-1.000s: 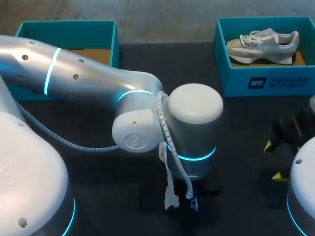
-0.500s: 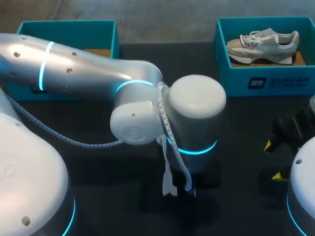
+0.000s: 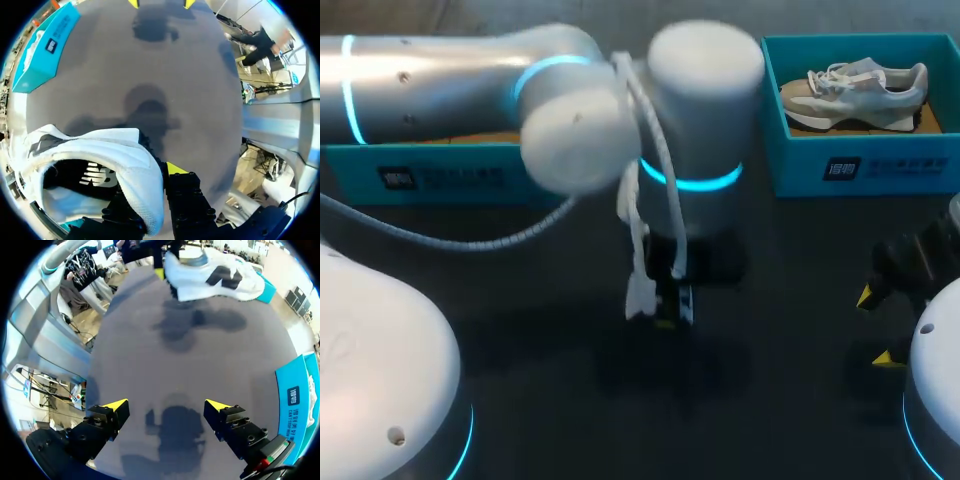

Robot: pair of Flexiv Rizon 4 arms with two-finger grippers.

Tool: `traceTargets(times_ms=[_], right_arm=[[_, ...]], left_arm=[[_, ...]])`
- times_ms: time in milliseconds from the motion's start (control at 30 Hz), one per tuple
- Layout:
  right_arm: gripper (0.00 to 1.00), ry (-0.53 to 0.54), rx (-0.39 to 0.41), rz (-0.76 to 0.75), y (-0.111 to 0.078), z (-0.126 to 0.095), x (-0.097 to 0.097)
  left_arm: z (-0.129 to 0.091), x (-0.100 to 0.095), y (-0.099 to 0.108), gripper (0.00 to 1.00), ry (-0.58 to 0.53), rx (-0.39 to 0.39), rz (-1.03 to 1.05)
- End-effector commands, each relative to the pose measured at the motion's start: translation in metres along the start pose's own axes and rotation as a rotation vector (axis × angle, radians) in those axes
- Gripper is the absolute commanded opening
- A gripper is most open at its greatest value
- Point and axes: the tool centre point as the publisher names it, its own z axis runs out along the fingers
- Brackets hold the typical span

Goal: Take the shoe out of the shoebox, open the shoe tongue, remove and reinsert the insole, then place the shoe into the shoebox

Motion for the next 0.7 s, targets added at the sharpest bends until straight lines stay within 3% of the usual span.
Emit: traceTargets(times_ms=[33, 433, 700], right_arm=[[1.0, -0.003, 0.001, 0.0, 0.0, 0.0, 0.002], [1.0, -0.003, 0.001, 0.0, 0.0, 0.0, 0.002], [1.0, -0.003, 0.001, 0.0, 0.0, 0.0, 0.002]], left_arm=[[-0.026, 0.0, 0.018, 0.0, -0.001, 0.02, 0.002], [-0.026, 0.0, 0.018, 0.0, -0.001, 0.02, 0.002], [-0.068, -0.066, 0.061, 0.0, -0.027, 0.051, -0.032]])
